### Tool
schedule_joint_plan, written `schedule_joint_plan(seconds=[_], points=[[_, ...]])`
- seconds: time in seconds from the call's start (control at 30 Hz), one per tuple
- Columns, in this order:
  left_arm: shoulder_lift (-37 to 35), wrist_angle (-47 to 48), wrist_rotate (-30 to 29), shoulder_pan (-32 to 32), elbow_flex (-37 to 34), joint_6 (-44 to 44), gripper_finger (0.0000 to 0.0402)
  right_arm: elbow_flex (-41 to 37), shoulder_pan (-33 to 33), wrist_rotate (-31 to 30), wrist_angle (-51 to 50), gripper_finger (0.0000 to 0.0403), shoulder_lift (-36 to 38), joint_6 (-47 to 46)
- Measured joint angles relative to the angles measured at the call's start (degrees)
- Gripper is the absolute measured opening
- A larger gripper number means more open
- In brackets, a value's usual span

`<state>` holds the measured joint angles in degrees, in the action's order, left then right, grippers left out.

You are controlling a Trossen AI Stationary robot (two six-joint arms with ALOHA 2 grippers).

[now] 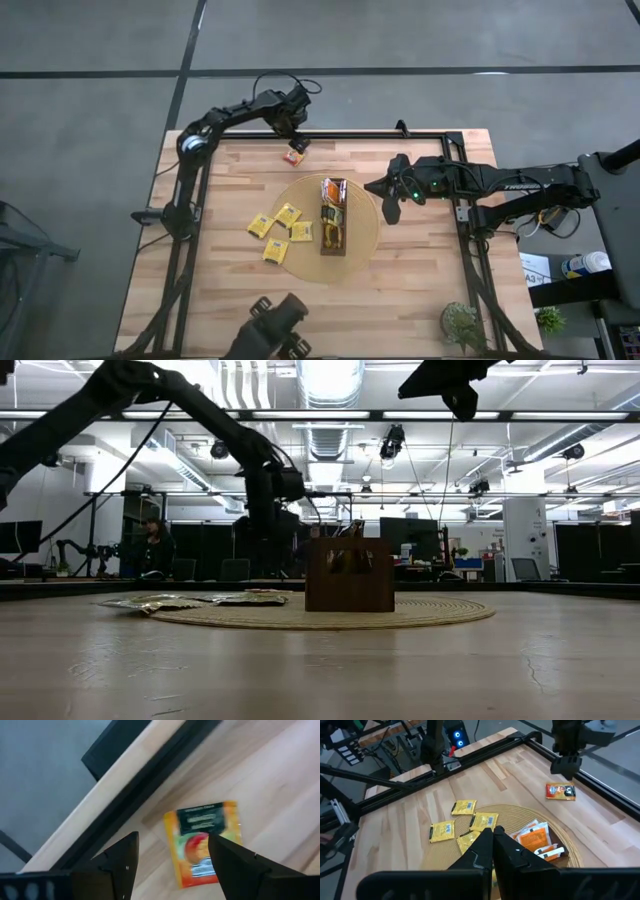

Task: Pick & Place Tea
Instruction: Put the orange tea bag into the bottom section of the wooden organizer

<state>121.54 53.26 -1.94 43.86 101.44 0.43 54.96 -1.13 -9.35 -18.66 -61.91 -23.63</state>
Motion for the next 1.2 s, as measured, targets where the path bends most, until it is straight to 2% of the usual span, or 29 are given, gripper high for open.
schedule_joint_plan(seconds=[0.17,0.97,1.1,1.2], points=[[0.0,-0.2,3.0,1.1,-0.4,-0.1,0.0232,0.0,0.0,-1.4,0.0,0.0008,0.0,0.0],[5.8,-2.5,3.6,0.8,-0.3,-1.2,0.0230,0.0,0.0,-1.4,0.0,0.0008,0.0,0.4],[6.4,-2.4,3.4,0.8,-0.3,-1.4,0.0205,0.0,0.0,-1.5,0.0,0.0008,0.0,0.5],[6.5,-2.3,3.0,0.8,-0.2,-1.5,0.0148,0.0,0.0,-1.8,0.0,0.0008,0.0,0.6]])
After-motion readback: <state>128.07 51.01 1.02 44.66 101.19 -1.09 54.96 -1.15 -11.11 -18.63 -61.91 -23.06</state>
